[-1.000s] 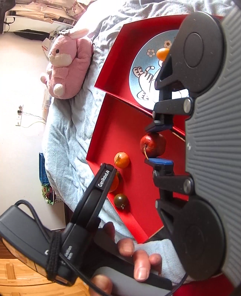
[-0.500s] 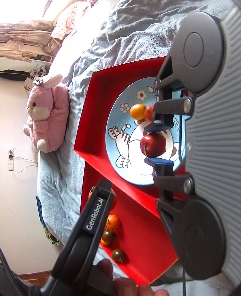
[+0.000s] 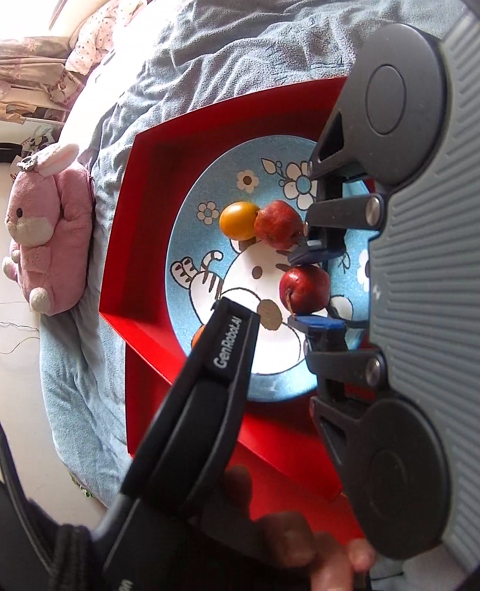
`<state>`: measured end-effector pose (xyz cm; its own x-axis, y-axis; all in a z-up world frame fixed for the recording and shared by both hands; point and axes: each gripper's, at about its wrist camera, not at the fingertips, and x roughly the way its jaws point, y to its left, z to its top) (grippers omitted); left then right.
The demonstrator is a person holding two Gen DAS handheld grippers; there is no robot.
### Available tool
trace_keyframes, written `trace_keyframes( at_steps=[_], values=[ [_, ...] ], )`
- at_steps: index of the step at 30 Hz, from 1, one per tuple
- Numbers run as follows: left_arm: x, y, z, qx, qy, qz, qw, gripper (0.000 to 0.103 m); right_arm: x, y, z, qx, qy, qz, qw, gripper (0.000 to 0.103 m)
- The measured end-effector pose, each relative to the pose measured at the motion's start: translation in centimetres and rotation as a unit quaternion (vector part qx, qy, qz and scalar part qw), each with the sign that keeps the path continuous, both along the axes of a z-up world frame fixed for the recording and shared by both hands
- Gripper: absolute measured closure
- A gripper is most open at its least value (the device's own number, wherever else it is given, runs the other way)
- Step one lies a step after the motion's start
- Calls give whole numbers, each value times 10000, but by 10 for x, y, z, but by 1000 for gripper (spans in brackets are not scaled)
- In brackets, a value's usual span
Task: Organize fruits
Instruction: 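Carry the apple and tangerine onto the blue plate and release both, then move both grippers back over the remaining fruits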
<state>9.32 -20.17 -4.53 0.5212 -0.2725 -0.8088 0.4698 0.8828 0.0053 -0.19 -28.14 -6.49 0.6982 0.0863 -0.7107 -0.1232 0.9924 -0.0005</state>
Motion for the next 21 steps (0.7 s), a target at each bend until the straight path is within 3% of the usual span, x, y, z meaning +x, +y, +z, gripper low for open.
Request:
trace_keyframes(
  at_steps=[13, 15, 16, 17, 19, 21],
  values=[
    [-1, 2, 1, 48, 45, 30, 10000, 56, 5, 3, 1, -52, 12, -76, 10000, 69],
    [-5, 4, 5, 42, -36, 16, 10000, 47, 3, 5, 3, -52, 13, -79, 10000, 69],
    [-8, 4, 8, 30, -126, 19, 9999, 36, 2, 5, 5, -28, 7, -74, 10000, 66],
    [-11, 5, 13, -25, -194, -18, 9998, 32, 1, 6, 7, -18, 0, -73, 10000, 63],
    [-17, 6, 22, -13, -347, -33, 9994, 28, -1, 8, 12, -56, -99, -86, 9999, 53],
    [-22, 8, 29, -35, -441, -46, 9990, 27, -5, 11, 18, -102, -207, -67, 9997, 53]
  ],
)
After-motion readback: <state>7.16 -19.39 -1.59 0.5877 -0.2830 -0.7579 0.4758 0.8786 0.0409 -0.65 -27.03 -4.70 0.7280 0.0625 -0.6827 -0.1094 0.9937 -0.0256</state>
